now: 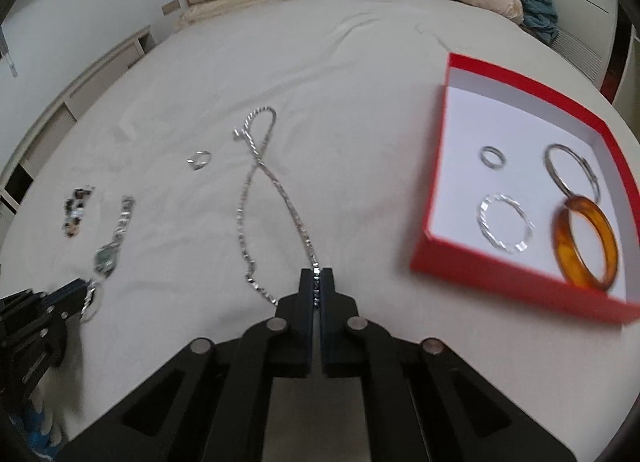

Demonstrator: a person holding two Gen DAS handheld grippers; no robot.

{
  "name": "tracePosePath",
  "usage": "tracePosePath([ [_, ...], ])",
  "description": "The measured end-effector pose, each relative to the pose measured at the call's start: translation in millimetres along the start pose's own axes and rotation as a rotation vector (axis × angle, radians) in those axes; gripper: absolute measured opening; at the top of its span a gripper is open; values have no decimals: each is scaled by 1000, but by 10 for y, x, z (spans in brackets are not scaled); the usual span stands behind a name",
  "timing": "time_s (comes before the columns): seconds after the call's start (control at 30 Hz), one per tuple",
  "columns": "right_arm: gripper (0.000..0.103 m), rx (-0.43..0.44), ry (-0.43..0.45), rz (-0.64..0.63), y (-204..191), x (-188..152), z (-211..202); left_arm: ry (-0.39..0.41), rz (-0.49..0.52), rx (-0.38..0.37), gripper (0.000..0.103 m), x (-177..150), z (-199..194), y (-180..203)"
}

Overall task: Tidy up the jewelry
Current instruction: 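Carry the hoop and necklace into the red box and open both tools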

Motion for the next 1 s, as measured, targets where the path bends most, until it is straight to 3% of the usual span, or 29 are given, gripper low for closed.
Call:
tracePosePath([
  [0.43,2,77,152,-27,-111,-255,-1280,114,-14,-31,5,59,-753,110],
  [0.73,2,82,256,-35,-116,-307,-2125,185,3,-42,5,53,-1335,345],
  [1.0,2,74,303,-44,-123,-498,-2637,230,25,-59,5,-99,-1793,629],
])
Point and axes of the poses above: each gripper's, at about its wrist camera, not at the fingertips, and z roughly the way its jaws point, y to its right, x to its top, the point moved 1 cm from there along z, roughly the way its jaws point, and after that the axes turned 3 degrees about -y, right-handed, at the moved point
